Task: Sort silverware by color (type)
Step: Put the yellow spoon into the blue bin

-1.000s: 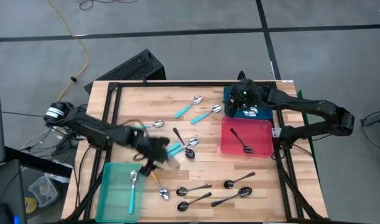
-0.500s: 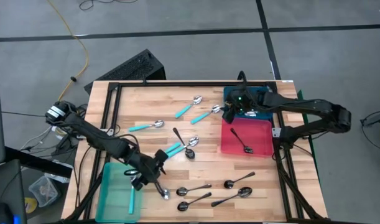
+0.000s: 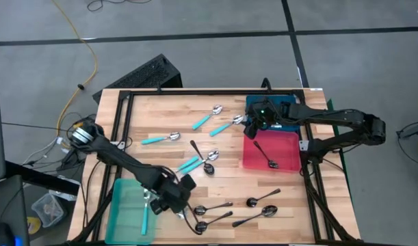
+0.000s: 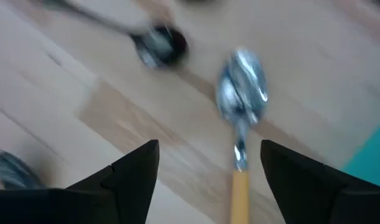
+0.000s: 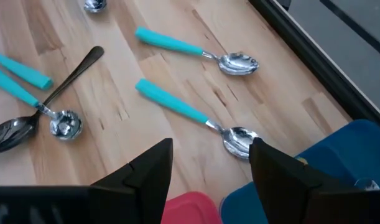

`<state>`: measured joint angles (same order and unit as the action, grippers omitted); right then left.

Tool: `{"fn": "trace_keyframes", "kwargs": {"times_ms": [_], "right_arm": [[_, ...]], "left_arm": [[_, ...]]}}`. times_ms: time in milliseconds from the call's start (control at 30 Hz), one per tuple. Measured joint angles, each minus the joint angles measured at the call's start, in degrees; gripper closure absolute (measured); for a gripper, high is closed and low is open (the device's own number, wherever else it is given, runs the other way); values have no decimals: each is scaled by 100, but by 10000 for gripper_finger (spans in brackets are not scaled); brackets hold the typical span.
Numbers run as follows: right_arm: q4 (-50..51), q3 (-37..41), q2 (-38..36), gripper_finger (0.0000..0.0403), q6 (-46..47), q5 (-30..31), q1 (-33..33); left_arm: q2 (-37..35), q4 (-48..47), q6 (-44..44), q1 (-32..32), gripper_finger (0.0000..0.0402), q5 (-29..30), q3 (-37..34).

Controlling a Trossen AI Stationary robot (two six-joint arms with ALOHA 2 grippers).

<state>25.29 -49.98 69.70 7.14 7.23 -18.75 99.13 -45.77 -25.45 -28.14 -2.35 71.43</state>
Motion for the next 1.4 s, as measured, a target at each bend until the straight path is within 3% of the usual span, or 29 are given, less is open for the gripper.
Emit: {"fn": "trace_keyframes", "kwargs": {"times_ms": [400,667,767,933,1267,1400], "right_arm": [[-3,0,-1,169,6,12,1],[-5,0,-1,169,19,21,-1],[-4,0,-1,169,142,21,-1],[-5,0,-1,169,144,25,-1],[-7,0,-1,177,149,28,-8],[-7,0,-1,179,157,28,-8]], "left_arm": [[966,-289,85,-33,136,2,46],[1290,-167,430,-42,136,487,-63],[1270,52,463,-35,145,356,-273],[1260,112,490,-71,194,417,-330],[1261,178,332,-68,373,509,-332],[1261,181,186,-59,383,528,-332]]}}
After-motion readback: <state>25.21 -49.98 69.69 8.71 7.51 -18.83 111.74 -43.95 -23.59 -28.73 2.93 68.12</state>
